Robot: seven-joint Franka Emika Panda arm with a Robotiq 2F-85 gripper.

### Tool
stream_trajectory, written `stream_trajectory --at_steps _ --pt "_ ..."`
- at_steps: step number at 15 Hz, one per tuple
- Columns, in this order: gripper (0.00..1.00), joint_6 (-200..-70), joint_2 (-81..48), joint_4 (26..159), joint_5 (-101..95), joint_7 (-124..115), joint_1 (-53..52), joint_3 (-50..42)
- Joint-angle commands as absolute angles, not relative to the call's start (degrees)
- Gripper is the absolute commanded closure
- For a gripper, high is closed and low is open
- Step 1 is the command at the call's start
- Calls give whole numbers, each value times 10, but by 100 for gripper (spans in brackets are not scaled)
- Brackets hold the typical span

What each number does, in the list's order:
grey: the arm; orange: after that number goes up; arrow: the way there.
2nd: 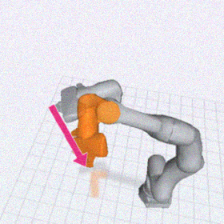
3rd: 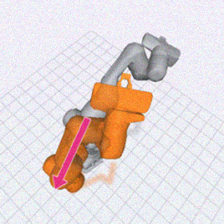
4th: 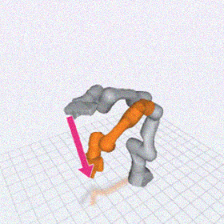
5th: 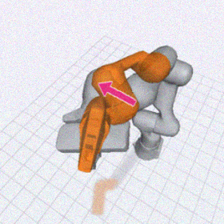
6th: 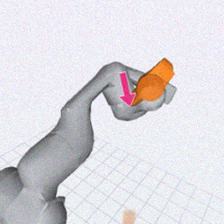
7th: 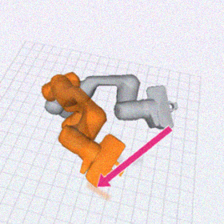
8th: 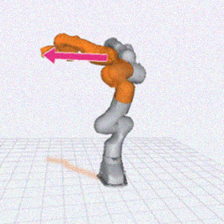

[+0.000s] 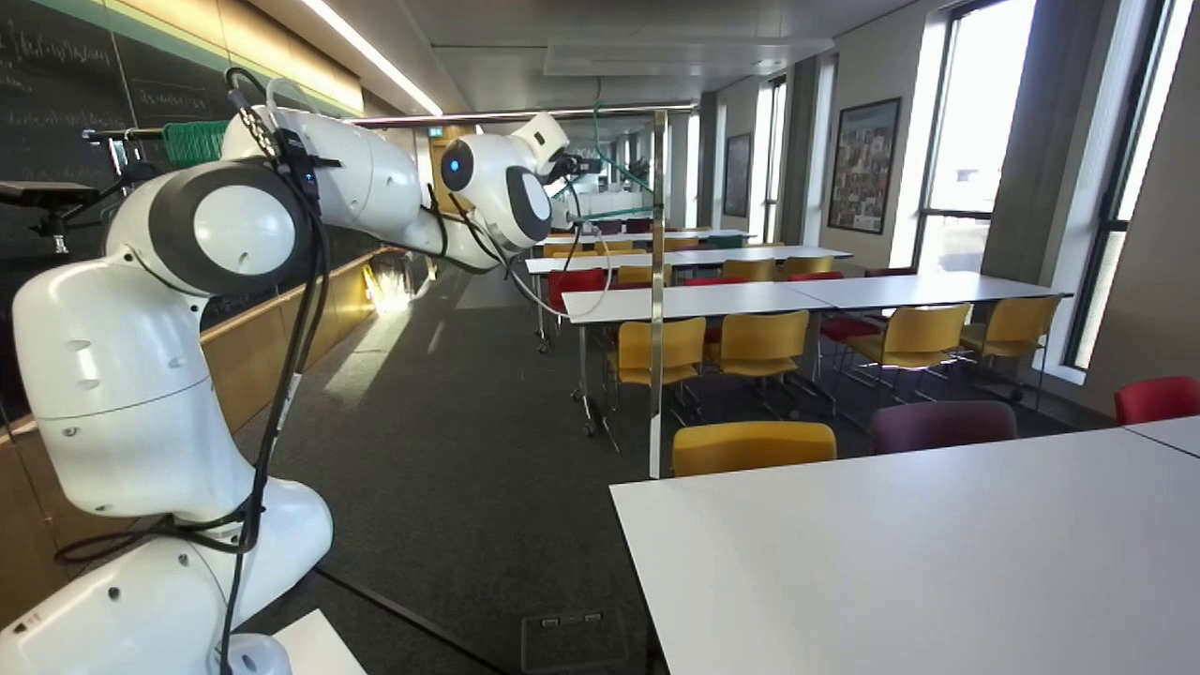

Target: Put the green hanger on the table

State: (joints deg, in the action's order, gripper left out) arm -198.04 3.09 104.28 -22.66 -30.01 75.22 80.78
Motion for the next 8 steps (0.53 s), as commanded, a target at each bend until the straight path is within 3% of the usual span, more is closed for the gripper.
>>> stream_trajectory --at_steps 1,2,8 --pt "0 -1979 -57 1025 -285 -165 637 719" --pt "0 -1980 -66 1016 -338 -180 724 796" --pt "0 -1981 -169 986 -479 -56 705 807"
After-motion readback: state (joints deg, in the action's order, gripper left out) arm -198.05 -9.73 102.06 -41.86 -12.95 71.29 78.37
